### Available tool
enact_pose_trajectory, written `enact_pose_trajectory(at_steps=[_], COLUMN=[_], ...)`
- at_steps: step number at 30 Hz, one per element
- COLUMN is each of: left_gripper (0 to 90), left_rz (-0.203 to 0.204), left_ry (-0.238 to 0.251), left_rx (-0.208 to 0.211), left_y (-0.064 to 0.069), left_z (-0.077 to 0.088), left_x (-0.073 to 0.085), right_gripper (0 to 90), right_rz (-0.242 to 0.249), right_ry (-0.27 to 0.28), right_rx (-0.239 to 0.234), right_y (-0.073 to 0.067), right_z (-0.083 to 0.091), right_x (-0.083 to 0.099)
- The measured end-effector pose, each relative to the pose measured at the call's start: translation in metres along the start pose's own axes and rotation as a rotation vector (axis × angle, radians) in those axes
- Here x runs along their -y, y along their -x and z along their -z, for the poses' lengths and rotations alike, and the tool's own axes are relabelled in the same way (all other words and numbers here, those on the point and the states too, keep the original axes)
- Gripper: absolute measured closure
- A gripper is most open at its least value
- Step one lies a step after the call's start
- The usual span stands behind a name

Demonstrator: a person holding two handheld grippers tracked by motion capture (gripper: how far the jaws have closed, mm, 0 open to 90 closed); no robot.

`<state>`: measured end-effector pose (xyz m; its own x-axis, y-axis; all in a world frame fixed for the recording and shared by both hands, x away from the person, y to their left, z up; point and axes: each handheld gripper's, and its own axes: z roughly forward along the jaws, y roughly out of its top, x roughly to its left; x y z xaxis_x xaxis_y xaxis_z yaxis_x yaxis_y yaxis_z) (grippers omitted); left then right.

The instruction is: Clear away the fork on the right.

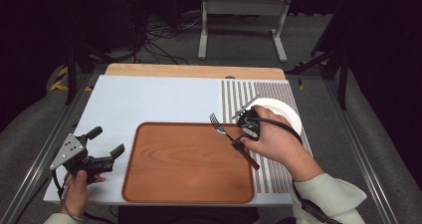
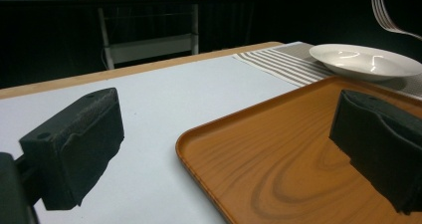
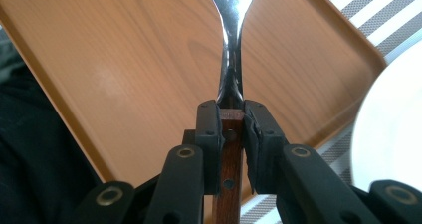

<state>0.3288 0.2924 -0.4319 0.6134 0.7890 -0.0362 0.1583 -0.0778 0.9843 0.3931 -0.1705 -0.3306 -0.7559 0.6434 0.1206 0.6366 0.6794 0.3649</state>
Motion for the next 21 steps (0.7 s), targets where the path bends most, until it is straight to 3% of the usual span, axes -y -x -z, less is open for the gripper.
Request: enact_pose_trajectory(at_steps=[12,21], left_gripper=[1.3,1.3], left_rz=[-0.002,-0.002], left_ry=[0.001,-0.001], left_rx=[0.0,-0.002], left_y=[0.0,0.0], left_z=[0.0,0.001], left_x=[0.0,0.0], right_gripper=[78.6,78.5], right_rz=[-0.133,-0.232], right_ry=[-0.031,-0.107], right_rx=[-0.044,-0.046], right_y=[-0.007,-0.007], right_z=[-0.016,-0.036], right_x=[-0.007,-0.008])
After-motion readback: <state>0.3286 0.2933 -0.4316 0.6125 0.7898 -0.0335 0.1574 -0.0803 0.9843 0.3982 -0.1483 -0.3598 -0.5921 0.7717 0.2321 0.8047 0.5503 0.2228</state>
